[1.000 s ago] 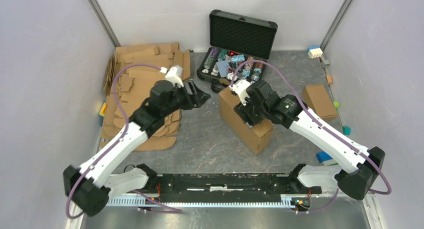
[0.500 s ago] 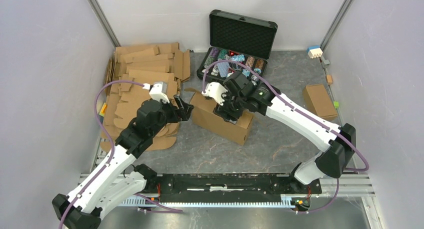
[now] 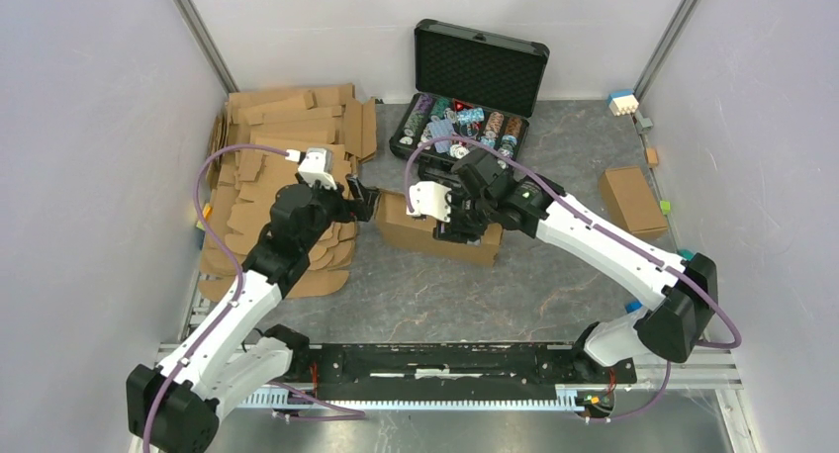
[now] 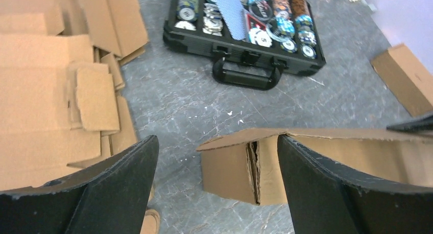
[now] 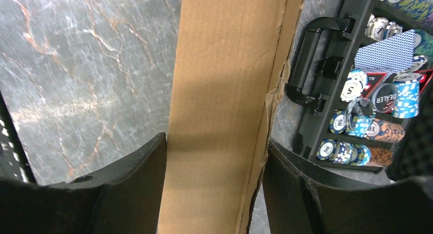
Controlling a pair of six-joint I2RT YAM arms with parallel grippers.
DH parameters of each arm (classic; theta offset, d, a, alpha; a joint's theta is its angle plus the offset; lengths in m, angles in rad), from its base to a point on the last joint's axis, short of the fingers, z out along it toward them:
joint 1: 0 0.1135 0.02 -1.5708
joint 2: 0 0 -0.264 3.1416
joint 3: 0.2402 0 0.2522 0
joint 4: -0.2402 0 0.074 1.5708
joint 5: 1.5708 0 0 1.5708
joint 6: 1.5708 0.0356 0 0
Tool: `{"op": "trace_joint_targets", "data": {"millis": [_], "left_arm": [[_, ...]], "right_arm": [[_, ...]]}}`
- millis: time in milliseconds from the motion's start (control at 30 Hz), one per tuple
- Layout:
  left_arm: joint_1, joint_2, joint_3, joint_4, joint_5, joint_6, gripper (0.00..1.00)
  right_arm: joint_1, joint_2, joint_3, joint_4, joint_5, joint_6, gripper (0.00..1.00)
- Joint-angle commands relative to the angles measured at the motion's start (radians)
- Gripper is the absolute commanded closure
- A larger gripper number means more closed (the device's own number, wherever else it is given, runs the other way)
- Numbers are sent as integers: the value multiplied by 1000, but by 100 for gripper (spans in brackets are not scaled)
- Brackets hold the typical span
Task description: Fold the paper box
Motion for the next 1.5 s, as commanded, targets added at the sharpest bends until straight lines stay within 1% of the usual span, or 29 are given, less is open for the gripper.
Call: {"op": "trace_joint_targets", "data": {"millis": [0, 67, 167, 233, 300, 367, 433, 467, 533, 633, 667, 767, 967, 1033, 1067, 1100, 1167, 1200, 1267, 1367, 1433, 1467], "left_arm": [[23, 40, 73, 73, 198, 198, 9], [27, 78, 89, 77, 306, 223, 9], [38, 128, 112, 69, 410, 231, 11], [38, 161, 131, 51, 468, 234, 17], [39, 186, 146, 35, 476, 231, 23], [39, 206, 166, 9, 463, 232, 30], [38, 208, 177, 6, 419, 225, 36], [38, 198, 176, -25, 381, 220, 39], [37, 166, 162, -35, 300, 195, 45], [37, 116, 136, -42, 181, 110, 53], [37, 102, 134, -54, 166, 90, 55], [32, 89, 152, -102, 125, 62, 53], [32, 154, 181, -131, 108, 64, 58], [32, 146, 171, -122, 107, 65, 57], [33, 139, 163, -109, 111, 69, 56], [33, 136, 154, -96, 119, 77, 50], [33, 143, 146, -92, 114, 92, 36], [32, 150, 147, -90, 109, 98, 31], [32, 163, 146, -76, 116, 109, 28], [33, 196, 154, -43, 160, 134, 28], [33, 232, 179, -57, 209, 149, 33], [33, 251, 192, -67, 237, 151, 39]], "right_arm": [[-45, -29, 19, -77, -39, -173, 58], [-61, -19, 42, -103, -60, -194, 57], [-67, -5, 62, -120, -78, -214, 57], [-83, 12, 83, -120, -102, -222, 58], [-100, 42, 112, -138, -147, -236, 59], [-114, 70, 136, -156, -177, -235, 61], [-122, 88, 150, -165, -173, -231, 61], [-126, 92, 152, -165, -170, -227, 61], [-133, 96, 150, -160, -166, -223, 61], [-133, 97, 145, -150, -149, -212, 62], [-133, 98, 145, -150, -145, -208, 62], [-135, 99, 147, -152, -144, -206, 63], [-136, 101, 148, -150, -144, -196, 63], [-136, 102, 151, -151, -148, -197, 63], [-137, 102, 152, -152, -148, -197, 63], [-136, 103, 152, -153, -150, -198, 63], [-136, 103, 151, -152, -151, -196, 64], [-136, 102, 151, -153, -152, -194, 64], [-136, 103, 155, -160, -160, -195, 64], [-136, 101, 159, -163, -173, -196, 65], [-136, 97, 158, -163, -174, -198, 65], [-136, 96, 157, -163, -174, -198, 65]]}}
